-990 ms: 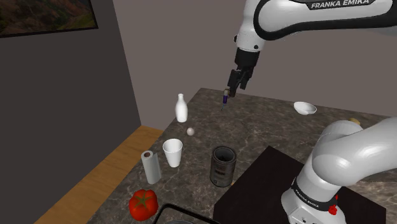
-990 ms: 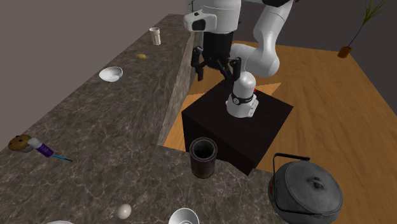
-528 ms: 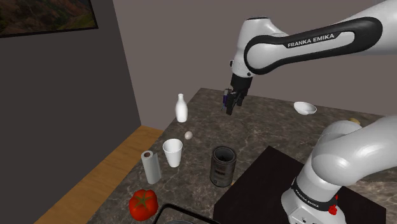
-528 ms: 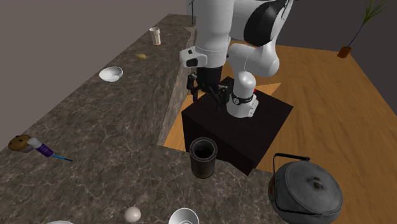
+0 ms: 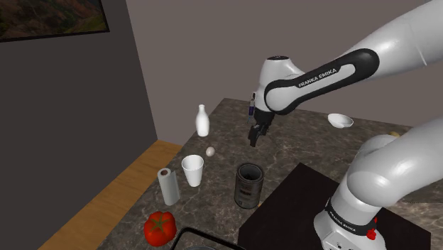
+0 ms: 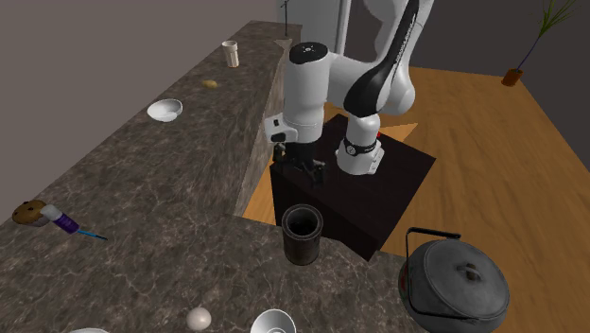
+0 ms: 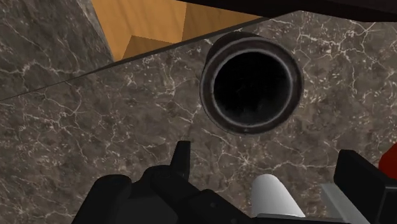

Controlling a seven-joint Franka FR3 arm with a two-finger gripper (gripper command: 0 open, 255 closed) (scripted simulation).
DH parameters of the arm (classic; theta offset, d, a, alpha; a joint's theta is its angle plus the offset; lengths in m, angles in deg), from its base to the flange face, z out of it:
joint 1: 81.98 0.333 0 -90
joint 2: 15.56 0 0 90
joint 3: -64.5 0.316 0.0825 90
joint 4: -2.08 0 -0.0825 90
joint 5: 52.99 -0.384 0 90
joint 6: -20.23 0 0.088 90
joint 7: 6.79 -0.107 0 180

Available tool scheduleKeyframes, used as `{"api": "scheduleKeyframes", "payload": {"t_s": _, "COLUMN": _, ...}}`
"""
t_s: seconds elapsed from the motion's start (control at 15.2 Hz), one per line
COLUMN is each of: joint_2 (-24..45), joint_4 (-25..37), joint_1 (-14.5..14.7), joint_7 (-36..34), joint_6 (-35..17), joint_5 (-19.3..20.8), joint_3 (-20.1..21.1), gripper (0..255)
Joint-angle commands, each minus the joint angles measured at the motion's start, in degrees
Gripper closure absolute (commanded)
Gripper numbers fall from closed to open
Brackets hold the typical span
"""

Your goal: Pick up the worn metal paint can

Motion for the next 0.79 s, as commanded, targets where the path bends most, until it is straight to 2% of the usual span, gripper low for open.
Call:
{"api": "scheduleKeyframes", "payload": {"t_s": 0.0, "joint_2": 4.2, "joint_4": -1.2, "joint_1": -0.5, "joint_7": 0.6, "joint_6": -5.3, "joint_5": 0.4, "joint_3": -0.3, "gripper": 0}}
{"api": "scheduleKeyframes", "payload": {"t_s": 0.4, "joint_2": 18.0, "joint_4": -3.0, "joint_1": -1.8, "joint_7": 1.5, "joint_6": -20.4, "joint_5": 1.8, "joint_3": -0.9, "gripper": 0}}
{"api": "scheduleKeyframes", "payload": {"t_s": 0.73, "joint_2": 31.7, "joint_4": -1.8, "joint_1": -3.0, "joint_7": 1.5, "joint_6": -32.5, "joint_5": 3.9, "joint_3": -1.6, "gripper": 0}}
